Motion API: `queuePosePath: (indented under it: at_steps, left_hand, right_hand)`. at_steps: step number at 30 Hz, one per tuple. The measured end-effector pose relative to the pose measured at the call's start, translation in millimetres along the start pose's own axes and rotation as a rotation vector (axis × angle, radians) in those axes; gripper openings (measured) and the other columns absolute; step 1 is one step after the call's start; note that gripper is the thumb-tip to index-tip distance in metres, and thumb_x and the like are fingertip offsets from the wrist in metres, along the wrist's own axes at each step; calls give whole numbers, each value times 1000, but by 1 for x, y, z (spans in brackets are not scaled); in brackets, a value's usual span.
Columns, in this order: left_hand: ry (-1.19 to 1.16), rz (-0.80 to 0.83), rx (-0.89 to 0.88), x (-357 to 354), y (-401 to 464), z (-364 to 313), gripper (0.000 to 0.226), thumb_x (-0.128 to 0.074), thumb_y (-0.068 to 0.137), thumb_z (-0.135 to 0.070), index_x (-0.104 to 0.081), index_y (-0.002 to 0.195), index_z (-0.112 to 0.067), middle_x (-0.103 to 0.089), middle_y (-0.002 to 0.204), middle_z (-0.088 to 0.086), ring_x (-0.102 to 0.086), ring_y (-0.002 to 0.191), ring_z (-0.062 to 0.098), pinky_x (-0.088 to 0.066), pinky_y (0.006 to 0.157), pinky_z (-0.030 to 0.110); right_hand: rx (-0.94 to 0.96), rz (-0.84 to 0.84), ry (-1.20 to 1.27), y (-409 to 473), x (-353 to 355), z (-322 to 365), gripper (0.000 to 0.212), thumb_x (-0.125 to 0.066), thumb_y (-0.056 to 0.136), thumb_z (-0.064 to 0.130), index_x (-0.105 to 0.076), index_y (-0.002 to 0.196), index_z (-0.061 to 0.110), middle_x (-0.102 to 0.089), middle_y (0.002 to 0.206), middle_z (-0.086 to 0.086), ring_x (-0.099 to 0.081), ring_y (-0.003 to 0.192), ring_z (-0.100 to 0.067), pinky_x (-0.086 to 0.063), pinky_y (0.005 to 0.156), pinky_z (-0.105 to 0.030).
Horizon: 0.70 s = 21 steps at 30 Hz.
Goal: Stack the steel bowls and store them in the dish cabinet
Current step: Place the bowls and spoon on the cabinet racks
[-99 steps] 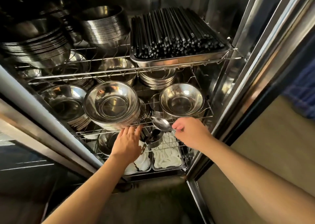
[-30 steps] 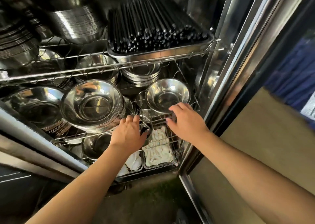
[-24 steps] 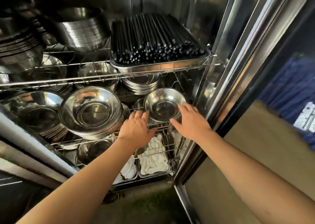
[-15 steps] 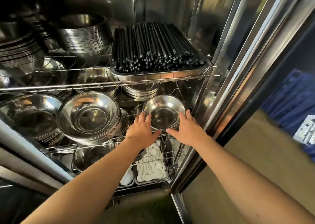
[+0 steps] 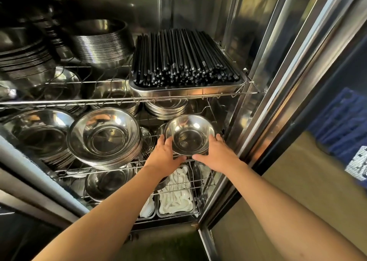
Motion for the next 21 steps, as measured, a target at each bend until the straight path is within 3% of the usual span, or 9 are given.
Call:
queuePosePath:
  at_steps: [14,21]
  left_hand:
    - [-8,-50,48,14,-31,20,95,-66,87,-52,-15,155,-11,-10,162,22,-15,150,35,-26,118,45]
    - [75,-53,82,22,-41,25,90,-63,89,-53,-18,153,-8,-17,159,23,-22,146,38,-25,117,47]
  right_hand:
    - [77,28,-17,-6,-19,26,115,-67,82,71,-10,165,14,-8,171,-21,-22,155,-38,-29,121,-53]
    - [100,28,-32,-10,-24,40,114,-68,84,69,-10,164,13,-10,170,-23,-28,153,-39,-32,119,-51]
Point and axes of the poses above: each hand's wrist, its own y-axis towards the middle knuckle, its own x-axis out of the back of the hand, z = x × y, the point moved 4 cm from there along y, towards the middle knuckle
